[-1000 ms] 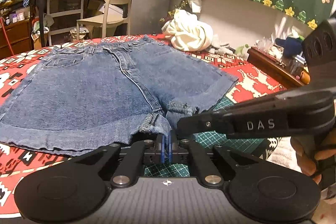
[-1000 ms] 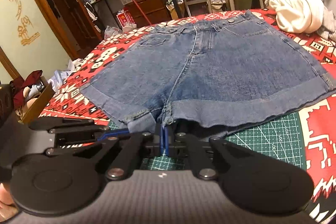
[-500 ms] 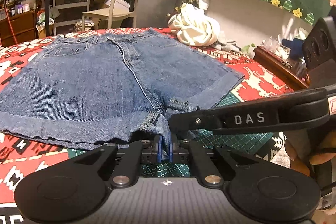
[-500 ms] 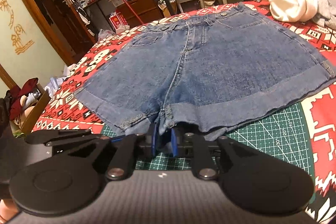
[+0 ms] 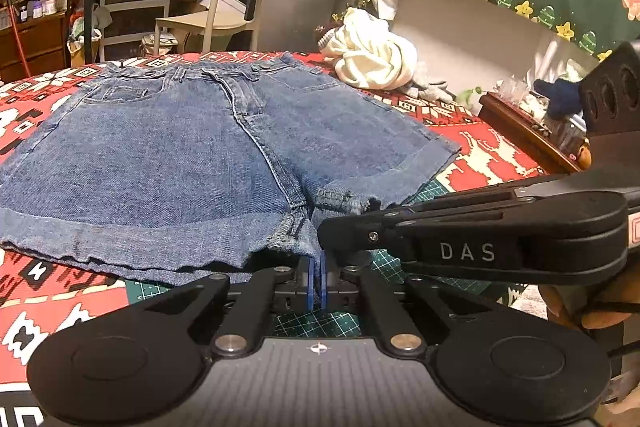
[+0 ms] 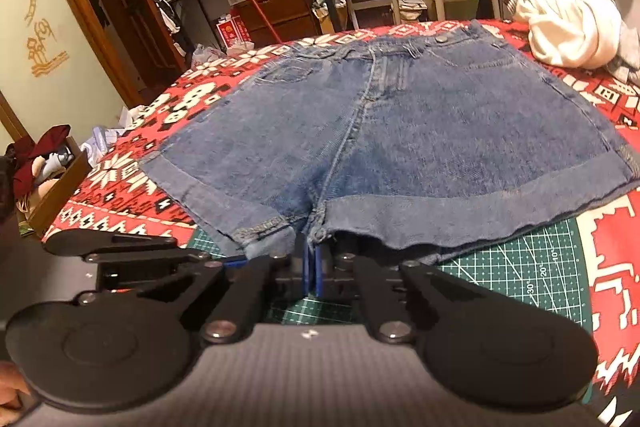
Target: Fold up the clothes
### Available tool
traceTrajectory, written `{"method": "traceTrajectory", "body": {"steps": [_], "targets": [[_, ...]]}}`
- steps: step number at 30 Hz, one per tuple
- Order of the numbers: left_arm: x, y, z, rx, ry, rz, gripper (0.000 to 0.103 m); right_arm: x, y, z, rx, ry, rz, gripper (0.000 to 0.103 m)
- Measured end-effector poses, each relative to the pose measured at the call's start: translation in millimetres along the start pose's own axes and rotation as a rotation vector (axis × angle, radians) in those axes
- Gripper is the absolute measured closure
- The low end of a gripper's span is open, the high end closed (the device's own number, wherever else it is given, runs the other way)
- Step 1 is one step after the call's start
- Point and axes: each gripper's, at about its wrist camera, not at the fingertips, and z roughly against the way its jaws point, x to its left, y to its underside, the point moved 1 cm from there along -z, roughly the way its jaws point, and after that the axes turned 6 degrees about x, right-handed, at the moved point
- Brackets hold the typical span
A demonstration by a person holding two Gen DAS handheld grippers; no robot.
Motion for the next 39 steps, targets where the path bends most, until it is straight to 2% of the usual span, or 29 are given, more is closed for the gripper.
{"method": "traceTrajectory", "body": {"steps": [5, 13, 21, 25, 30, 37, 39], "targets": [[-7.4, 1.2, 10.0, -0.013, -0.015, -0.034, 0.101, 2.3, -0.9, 8.6, 0.000, -0.011, -0.018, 0.101], [-23.1, 4.8, 28.9, 0.017, 0.007, -0.077, 0.101, 7.9, 7.0, 35.6, 0.031, -0.009, 0.001, 0.101], [-40.6, 25.2, 49.3, 0.068, 0.031, -0.109, 0.101, 19.0, 33.3, 62.6, 0.081, -0.017, 0.041, 0.101], [-41.1, 29.6, 45.8, 0.083, 0.027, -0.108, 0.100, 19.4, 45.4, 69.0, 0.081, -0.006, 0.042, 0.100], [-39.2, 29.5, 46.8, 0.092, 0.021, -0.080, 0.099, 18.5, 53.5, 73.2, 0.069, -0.003, 0.028, 0.095], [-46.7, 26.6, 66.1, 0.069, 0.042, -0.090, 0.090, 21.0, 56.6, 100.3, 0.030, -0.009, 0.028, 0.089], [-48.2, 24.4, 74.3, 0.049, 0.047, -0.094, 0.086, 20.5, 55.2, 108.3, 0.009, -0.006, 0.023, 0.082]]}}
